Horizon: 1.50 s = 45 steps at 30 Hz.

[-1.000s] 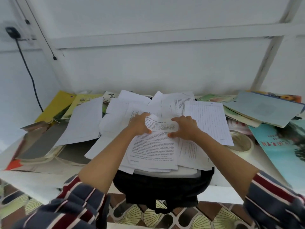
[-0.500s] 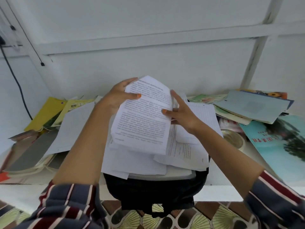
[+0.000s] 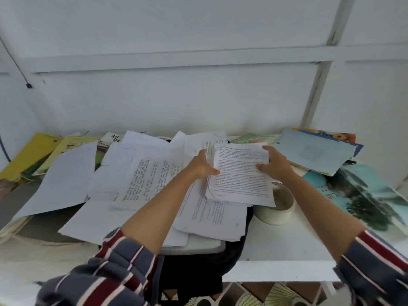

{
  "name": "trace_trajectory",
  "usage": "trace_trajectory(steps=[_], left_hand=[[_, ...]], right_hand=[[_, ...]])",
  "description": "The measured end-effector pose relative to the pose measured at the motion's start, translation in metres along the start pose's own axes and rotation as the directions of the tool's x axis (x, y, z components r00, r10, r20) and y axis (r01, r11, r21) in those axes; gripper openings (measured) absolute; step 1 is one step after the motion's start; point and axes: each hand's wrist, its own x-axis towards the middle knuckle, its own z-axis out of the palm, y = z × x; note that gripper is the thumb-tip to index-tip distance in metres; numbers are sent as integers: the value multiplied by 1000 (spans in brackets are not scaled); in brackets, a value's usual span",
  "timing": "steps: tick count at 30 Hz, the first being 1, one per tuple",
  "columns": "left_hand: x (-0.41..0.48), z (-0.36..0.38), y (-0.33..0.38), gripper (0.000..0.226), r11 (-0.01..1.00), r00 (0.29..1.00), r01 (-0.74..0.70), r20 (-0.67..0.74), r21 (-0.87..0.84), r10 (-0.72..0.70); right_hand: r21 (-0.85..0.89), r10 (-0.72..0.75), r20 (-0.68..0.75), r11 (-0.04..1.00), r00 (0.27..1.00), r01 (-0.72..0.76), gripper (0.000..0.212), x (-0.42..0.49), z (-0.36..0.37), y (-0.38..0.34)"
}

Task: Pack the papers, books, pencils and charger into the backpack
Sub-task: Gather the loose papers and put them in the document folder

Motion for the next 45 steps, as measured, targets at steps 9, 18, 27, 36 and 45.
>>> trace_trajectory(steps=[9,18,27,36,45], left_hand=[[-5,15,17,85,990,1000,-18,-5,137,18],[-34,-29,21,65,995,1000,-22,-13,-96,21],[-71,-24,-14,72,985,984,136,99,104,-146],[-88,-14,-20,67,999,992,49,118,9,-50],[-94,-26,-35,59,866,994,94,97,-492,-53]], right_hand=[[98,45,121,994,992,-57,66,5,3,-6],[388,49,120,917,992,-93,45,-20,-7,-36],[-30,63,111,998,992,-60,51,-80,35,-43],[201,233,134,945,963,-257,59,-98,42,-53],[731,173,219,623,960,-279,46,-116,32,-65]])
